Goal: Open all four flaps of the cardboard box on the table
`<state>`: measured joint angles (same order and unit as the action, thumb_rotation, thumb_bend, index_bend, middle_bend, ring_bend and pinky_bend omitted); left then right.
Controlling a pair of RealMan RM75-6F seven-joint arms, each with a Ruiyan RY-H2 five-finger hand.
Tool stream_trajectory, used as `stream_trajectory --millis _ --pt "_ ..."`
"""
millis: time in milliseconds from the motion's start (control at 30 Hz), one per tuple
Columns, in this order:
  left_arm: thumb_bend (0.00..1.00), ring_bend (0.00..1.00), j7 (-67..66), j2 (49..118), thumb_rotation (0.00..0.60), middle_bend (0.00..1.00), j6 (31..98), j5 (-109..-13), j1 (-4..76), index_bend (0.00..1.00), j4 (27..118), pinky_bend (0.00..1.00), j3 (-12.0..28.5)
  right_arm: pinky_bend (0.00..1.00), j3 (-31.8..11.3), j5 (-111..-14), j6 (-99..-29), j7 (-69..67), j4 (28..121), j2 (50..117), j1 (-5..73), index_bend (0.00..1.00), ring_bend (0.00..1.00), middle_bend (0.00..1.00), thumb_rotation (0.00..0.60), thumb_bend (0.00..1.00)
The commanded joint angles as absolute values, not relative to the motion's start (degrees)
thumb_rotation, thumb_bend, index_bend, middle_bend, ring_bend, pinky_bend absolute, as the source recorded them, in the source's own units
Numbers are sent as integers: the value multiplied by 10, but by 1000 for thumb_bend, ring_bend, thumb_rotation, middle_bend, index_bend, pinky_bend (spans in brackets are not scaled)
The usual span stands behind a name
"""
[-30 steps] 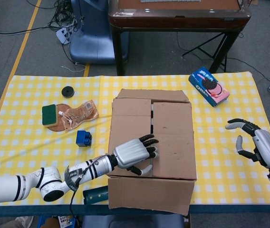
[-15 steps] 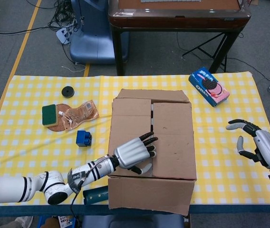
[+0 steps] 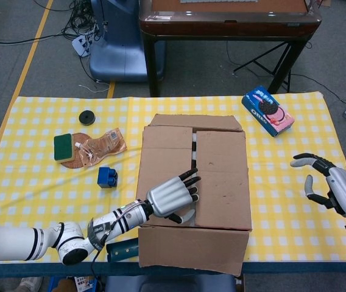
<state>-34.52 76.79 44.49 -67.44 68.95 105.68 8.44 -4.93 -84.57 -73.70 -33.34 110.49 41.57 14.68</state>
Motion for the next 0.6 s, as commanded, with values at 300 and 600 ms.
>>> stream_trajectory --millis 300,600 --pt "572 136 -367 730 86 429 482 -687 678 513 1099 0 88 213 -53 -851 -742 -337 1105 415 141 321 210 236 600 682" --pt "571 135 -409 667 87 429 510 -672 671 514 1160 0 99 213 -59 -856 -746 -340 1109 415 140 321 210 235 600 682"
